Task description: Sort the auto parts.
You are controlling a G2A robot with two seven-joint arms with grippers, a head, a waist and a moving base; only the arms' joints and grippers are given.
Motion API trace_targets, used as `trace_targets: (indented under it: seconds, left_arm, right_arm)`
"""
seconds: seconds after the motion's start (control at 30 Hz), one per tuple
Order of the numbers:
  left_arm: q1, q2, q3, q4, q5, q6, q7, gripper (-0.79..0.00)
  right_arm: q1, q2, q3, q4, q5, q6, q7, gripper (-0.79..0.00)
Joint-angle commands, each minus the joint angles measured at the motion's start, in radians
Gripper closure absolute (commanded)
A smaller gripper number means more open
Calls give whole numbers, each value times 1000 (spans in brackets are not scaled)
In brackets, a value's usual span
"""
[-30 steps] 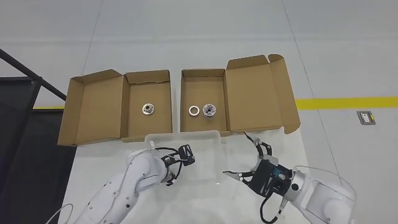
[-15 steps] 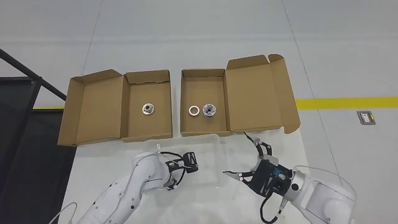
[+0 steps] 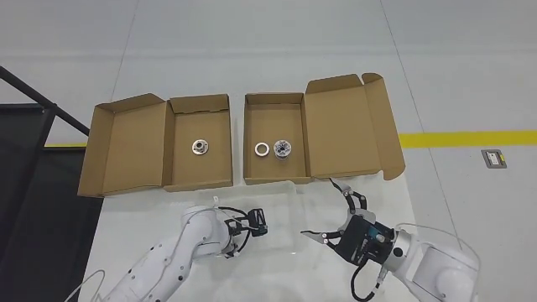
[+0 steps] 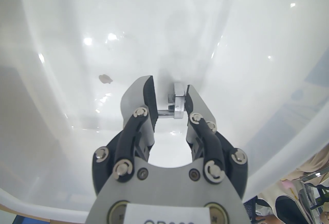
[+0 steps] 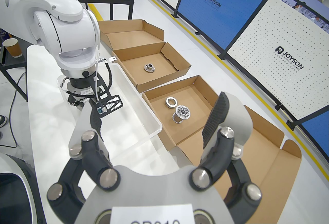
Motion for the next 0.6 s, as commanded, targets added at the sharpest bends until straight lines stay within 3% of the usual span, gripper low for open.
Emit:
trace_targets:
  seconds: [0.0, 0.23, 0.4, 0.57]
  left_arm:
    - [-4, 1, 4, 0, -10, 2, -1, 0]
    - [4, 24, -65, -95, -120, -13, 13, 0]
    - [56, 60, -241, -228, -240, 3, 84, 0]
    - [107, 85, -421, -310, -275, 110, 202, 0]
  right_arm:
    - [0, 0, 0, 0, 0, 0, 0, -785]
    - [0, 0, 0, 0, 0, 0, 0, -785]
    - [0, 0, 0, 0, 0, 0, 0, -785]
    - [0, 0, 0, 0, 0, 0, 0, -785]
